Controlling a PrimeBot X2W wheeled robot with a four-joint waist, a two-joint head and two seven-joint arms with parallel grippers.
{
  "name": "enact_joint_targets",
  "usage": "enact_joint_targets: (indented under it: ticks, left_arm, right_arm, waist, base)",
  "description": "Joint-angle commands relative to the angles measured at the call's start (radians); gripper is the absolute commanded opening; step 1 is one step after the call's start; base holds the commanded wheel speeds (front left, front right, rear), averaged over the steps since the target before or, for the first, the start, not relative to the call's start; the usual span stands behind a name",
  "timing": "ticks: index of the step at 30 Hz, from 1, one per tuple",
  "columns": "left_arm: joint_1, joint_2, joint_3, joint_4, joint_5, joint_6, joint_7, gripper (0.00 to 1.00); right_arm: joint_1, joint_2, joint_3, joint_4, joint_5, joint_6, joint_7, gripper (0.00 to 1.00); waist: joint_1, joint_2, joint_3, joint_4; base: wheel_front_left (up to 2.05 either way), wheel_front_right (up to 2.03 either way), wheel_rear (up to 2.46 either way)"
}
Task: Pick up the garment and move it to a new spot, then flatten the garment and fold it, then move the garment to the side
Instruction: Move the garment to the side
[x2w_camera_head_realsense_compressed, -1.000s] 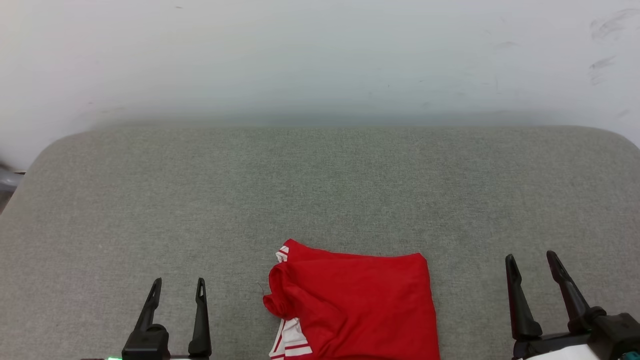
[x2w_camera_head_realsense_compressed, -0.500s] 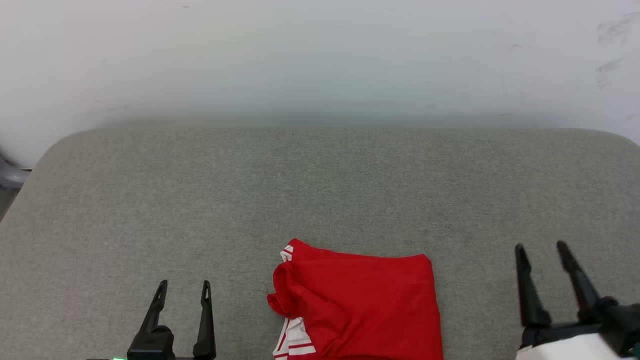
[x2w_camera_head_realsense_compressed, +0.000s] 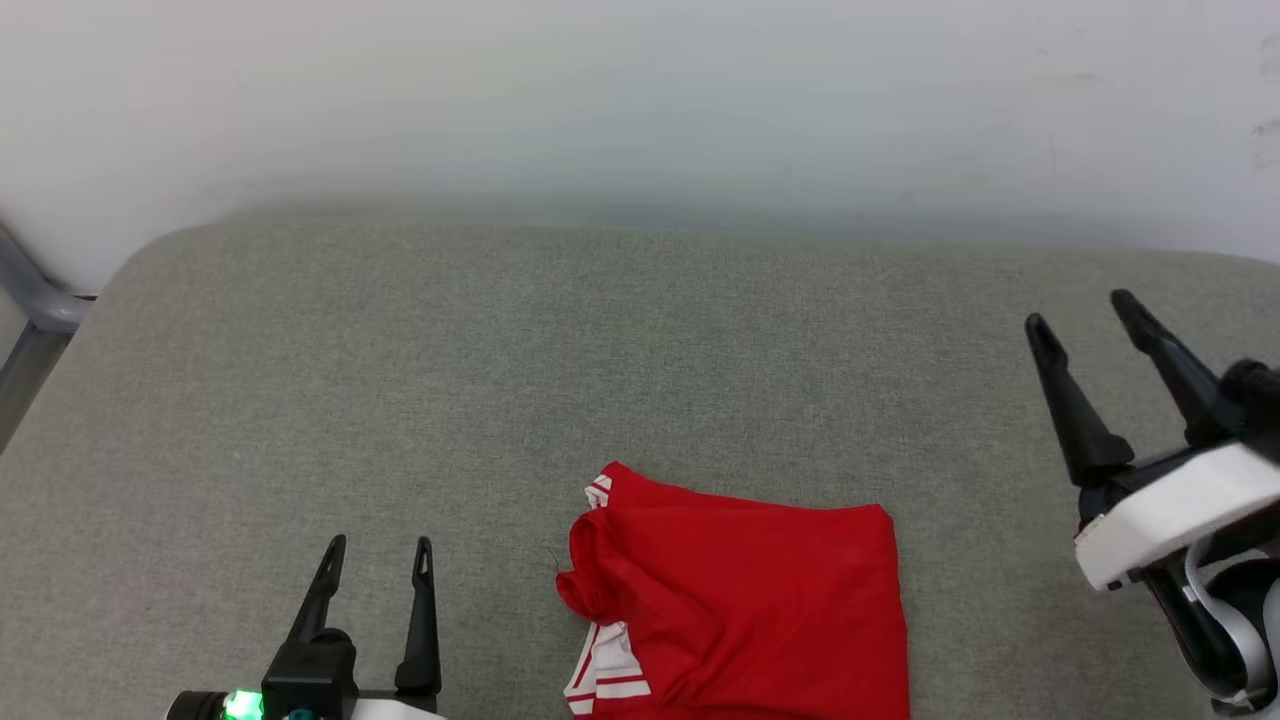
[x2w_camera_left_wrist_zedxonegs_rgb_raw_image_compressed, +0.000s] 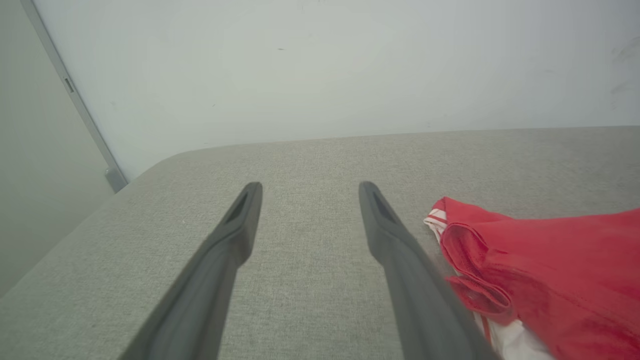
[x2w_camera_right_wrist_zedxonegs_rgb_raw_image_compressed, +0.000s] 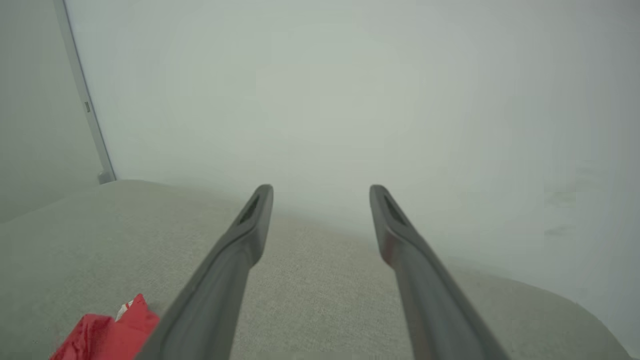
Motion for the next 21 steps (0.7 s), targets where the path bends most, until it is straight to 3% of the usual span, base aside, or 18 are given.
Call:
enact_joint_targets:
  ticks: [1, 13, 21]
  left_arm:
    - [-0.010, 0.001, -0.003, 0.002, -0.006, 0.000, -0.005, 1.00]
    - [-0.051, -0.007, -0.015, 0.008, -0.008, -0.008, -0.005, 1.00]
    - [-0.076, -0.014, -0.029, 0.012, -0.011, -0.013, -0.005, 1.00]
  right_arm:
    - [-0.006, -0.004, 0.008, 0.000, 0.007, -0.001, 0.013, 1.00]
    - [-0.076, -0.134, 0.204, 0.047, 0.193, -0.001, 0.526, 1.00]
    - [-0.035, -0.164, 0.245, 0.115, 0.282, -0.001, 0.701, 1.00]
  waist:
    - [-0.0001, 0.0000, 0.005, 0.003]
    - [-0.0001, 0.0000, 0.052, 0.044]
    - [-0.0001, 0.0000, 0.082, 0.078]
  base:
    - [0.00, 0.00, 0.00]
    - [0.00, 0.00, 0.00]
    - [0.00, 0.00, 0.00]
